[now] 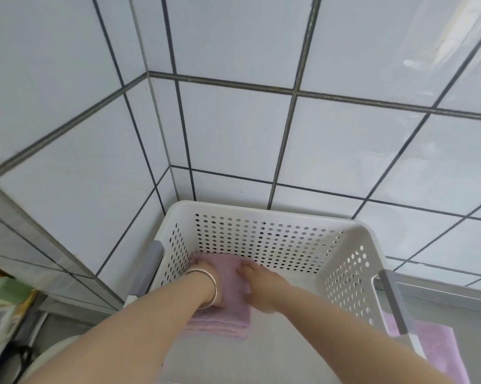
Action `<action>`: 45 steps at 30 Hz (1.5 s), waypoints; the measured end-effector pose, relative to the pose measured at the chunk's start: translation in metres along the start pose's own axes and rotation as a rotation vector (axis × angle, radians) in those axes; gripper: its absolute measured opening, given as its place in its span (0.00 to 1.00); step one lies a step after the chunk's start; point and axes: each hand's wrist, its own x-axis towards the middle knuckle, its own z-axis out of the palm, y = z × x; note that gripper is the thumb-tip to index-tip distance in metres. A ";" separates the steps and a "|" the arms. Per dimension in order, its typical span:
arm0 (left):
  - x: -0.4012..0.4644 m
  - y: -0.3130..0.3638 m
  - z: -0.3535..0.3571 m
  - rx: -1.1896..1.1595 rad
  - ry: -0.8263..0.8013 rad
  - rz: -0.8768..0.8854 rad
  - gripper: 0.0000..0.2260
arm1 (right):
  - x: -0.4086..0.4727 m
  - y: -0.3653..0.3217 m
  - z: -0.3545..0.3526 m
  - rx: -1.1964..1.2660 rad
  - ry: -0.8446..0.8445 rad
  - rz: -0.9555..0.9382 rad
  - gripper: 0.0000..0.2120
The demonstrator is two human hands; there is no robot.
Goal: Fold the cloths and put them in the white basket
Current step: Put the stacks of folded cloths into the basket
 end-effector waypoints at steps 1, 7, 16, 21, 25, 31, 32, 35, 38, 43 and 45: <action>-0.009 0.001 -0.007 0.050 0.015 0.041 0.22 | -0.006 -0.002 -0.012 0.044 -0.005 0.011 0.29; -0.093 0.050 -0.065 0.080 0.427 0.212 0.15 | -0.101 -0.006 -0.077 0.130 0.364 -0.064 0.15; -0.234 0.211 0.006 -0.687 1.007 0.996 0.17 | -0.284 0.117 -0.038 0.643 0.982 0.350 0.11; -0.183 0.286 0.106 -0.711 0.506 0.725 0.21 | -0.271 0.180 0.035 0.743 0.654 0.715 0.20; -0.123 0.299 0.127 -0.640 0.513 0.342 0.28 | -0.246 0.197 0.072 0.812 0.433 0.785 0.32; -0.078 0.306 0.131 -0.719 0.489 0.071 0.32 | -0.216 0.212 0.094 0.830 0.422 0.817 0.30; -0.072 0.306 0.131 -0.771 0.444 0.004 0.31 | -0.215 0.214 0.095 0.818 0.433 0.816 0.27; -0.056 0.308 0.130 -0.823 0.347 -0.083 0.24 | -0.212 0.226 0.098 0.765 0.415 0.815 0.21; -0.051 0.312 0.129 -0.817 0.323 -0.099 0.24 | -0.206 0.235 0.099 0.688 0.407 0.826 0.20; -0.047 0.313 0.131 -0.839 0.279 -0.104 0.31 | -0.203 0.244 0.108 0.846 0.460 0.826 0.19; -0.045 0.311 0.128 -0.901 0.234 -0.125 0.32 | -0.201 0.246 0.109 0.920 0.444 0.814 0.18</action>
